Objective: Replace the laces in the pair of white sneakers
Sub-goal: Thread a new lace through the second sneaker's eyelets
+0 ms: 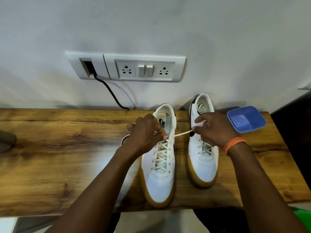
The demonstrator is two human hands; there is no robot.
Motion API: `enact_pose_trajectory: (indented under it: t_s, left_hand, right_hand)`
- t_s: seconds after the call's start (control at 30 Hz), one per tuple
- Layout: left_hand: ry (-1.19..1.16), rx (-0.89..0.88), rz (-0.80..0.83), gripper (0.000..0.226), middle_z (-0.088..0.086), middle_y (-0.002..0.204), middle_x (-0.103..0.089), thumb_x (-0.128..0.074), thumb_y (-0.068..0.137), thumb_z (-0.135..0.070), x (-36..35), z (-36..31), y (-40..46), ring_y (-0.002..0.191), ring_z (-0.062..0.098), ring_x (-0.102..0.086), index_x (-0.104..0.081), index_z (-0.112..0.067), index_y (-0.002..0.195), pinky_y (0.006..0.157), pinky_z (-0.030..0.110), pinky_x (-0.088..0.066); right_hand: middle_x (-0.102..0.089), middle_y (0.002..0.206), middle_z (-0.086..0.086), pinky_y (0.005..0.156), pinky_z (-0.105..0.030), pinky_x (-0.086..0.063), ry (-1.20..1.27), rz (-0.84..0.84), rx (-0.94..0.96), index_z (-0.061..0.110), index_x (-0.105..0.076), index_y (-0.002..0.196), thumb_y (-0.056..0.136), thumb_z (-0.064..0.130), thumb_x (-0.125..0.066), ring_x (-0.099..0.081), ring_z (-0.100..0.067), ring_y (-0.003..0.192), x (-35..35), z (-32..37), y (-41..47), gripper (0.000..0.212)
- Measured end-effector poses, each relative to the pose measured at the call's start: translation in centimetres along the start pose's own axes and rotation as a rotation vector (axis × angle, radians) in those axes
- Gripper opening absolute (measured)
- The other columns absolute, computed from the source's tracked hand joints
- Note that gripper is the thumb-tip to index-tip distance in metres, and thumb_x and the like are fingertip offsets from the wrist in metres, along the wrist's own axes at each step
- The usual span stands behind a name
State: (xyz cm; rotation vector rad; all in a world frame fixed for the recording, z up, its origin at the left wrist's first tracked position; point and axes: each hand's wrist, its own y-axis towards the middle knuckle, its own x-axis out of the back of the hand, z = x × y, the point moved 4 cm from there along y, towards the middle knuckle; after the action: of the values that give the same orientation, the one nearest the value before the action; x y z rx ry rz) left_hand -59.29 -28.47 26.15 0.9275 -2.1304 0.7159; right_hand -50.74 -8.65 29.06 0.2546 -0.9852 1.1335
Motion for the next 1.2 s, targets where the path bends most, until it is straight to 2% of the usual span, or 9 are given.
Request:
enact_pose_trajectory:
  t_s: [0.1, 0.17, 0.23, 0.4, 0.5, 0.63, 0.9, 1.1, 1.2]
  left_hand:
    - [-0.257, 0.012, -0.006, 0.011, -0.007, 0.097, -0.061, -0.069, 0.089, -0.024, 0.7, 0.8, 0.5, 0.090, 0.012, -0.059, -0.067, -0.035, 0.089, 0.088, 0.040, -0.046]
    - [-0.317, 0.035, -0.041, 0.018, -0.002, 0.105, -0.060, -0.063, 0.093, -0.010, 1.7, 1.5, 0.7, 0.090, 0.011, -0.058, -0.062, -0.028, 0.099, 0.076, 0.024, -0.047]
    - [-0.340, 0.089, 0.011, 0.019, -0.001, 0.110, -0.059, -0.062, 0.092, -0.008, 2.1, 2.3, 0.4, 0.095, 0.015, -0.059, -0.058, -0.019, 0.107, 0.077, 0.026, -0.049]
    - [-0.218, 0.140, 0.308, 0.014, 0.007, 0.085, -0.071, -0.065, 0.092, -0.019, 1.0, 2.1, -0.7, 0.066, 0.013, -0.059, -0.064, -0.006, 0.095, 0.063, 0.027, -0.045]
    - [-0.202, 0.145, 0.331, 0.022, -0.001, 0.067, -0.069, -0.063, 0.094, -0.022, 1.4, 1.9, -0.8, 0.056, 0.008, -0.053, -0.069, -0.005, 0.081, 0.058, 0.024, -0.040]
    - [-0.357, 0.140, 0.282, 0.018, 0.009, 0.076, -0.073, -0.064, 0.093, -0.015, 2.9, 1.8, -0.9, 0.059, 0.008, -0.054, -0.072, 0.000, 0.088, 0.059, 0.023, -0.042]
    - [-0.955, -0.046, 0.153, 0.019, 0.017, 0.103, -0.074, -0.062, 0.093, -0.004, 4.9, -2.2, -1.2, 0.048, -0.002, -0.047, -0.066, -0.002, 0.111, 0.047, 0.015, -0.033]
    - [-1.011, -0.151, 0.198, 0.030, 0.001, 0.099, -0.076, -0.056, 0.095, 0.001, 4.4, -3.8, -1.5, 0.068, 0.004, -0.062, -0.066, -0.009, 0.121, 0.064, 0.017, -0.046]
    - [-0.953, -0.128, 0.172, 0.037, -0.004, 0.089, -0.074, -0.052, 0.095, 0.005, 3.9, -3.2, -1.2, 0.057, 0.008, -0.048, -0.068, -0.015, 0.123, 0.051, 0.015, -0.038]
  right_hand:
    - [-0.066, 0.056, -0.005, 0.035, -0.024, -0.043, 0.141, 0.166, 0.054, 0.018, -0.065, 0.097, 0.086, 0.018, -0.070, -0.054, -0.012, 0.039, -2.6, 1.9, -0.7, 0.012]
    - [-0.064, 0.053, -0.004, 0.033, -0.020, -0.038, 0.148, 0.230, 0.076, 0.014, -0.065, 0.095, 0.089, 0.016, -0.066, -0.047, -0.011, 0.031, -3.9, 2.5, -1.0, 0.007]
    - [-0.065, 0.056, -0.009, 0.034, -0.019, -0.036, 0.142, 0.236, 0.075, 0.010, -0.064, 0.092, 0.093, 0.016, -0.062, -0.043, -0.012, 0.029, -4.3, 2.5, -1.0, 0.007]
    - [-0.068, 0.064, -0.014, 0.037, -0.022, -0.040, 0.127, 0.271, 0.044, 0.007, -0.064, 0.090, 0.095, 0.020, -0.060, -0.045, -0.013, 0.032, -4.1, 1.9, -1.0, 0.014]
    - [-0.070, 0.071, -0.014, 0.042, -0.024, -0.044, 0.067, 0.367, 0.026, 0.009, -0.063, 0.093, 0.095, 0.026, -0.060, -0.050, -0.015, 0.040, -4.3, 1.9, -1.4, 0.018]
    - [-0.065, 0.064, -0.006, 0.044, -0.025, -0.044, 0.079, 0.529, 0.003, 0.006, -0.065, 0.095, 0.093, 0.029, -0.063, -0.049, -0.013, 0.047, -3.5, 1.7, -1.8, 0.023]
    - [-0.040, 0.052, -0.003, 0.047, -0.025, -0.032, 0.820, 0.553, 0.151, 0.015, -0.066, 0.074, 0.081, 0.031, -0.077, -0.034, -0.013, 0.048, 0.3, 3.6, -2.8, 0.020]
    - [-0.067, 0.074, -0.006, 0.050, -0.025, -0.043, 1.186, 0.566, 0.275, 0.012, -0.070, 0.085, 0.077, 0.029, -0.076, -0.054, -0.011, 0.056, 0.0, 5.3, -2.6, 0.020]
    - [-0.073, 0.099, -0.018, 0.054, -0.026, -0.047, 1.243, 0.414, 0.183, 0.011, -0.075, 0.092, 0.081, 0.022, -0.064, -0.057, -0.014, 0.062, -1.5, 5.6, -1.5, 0.019]
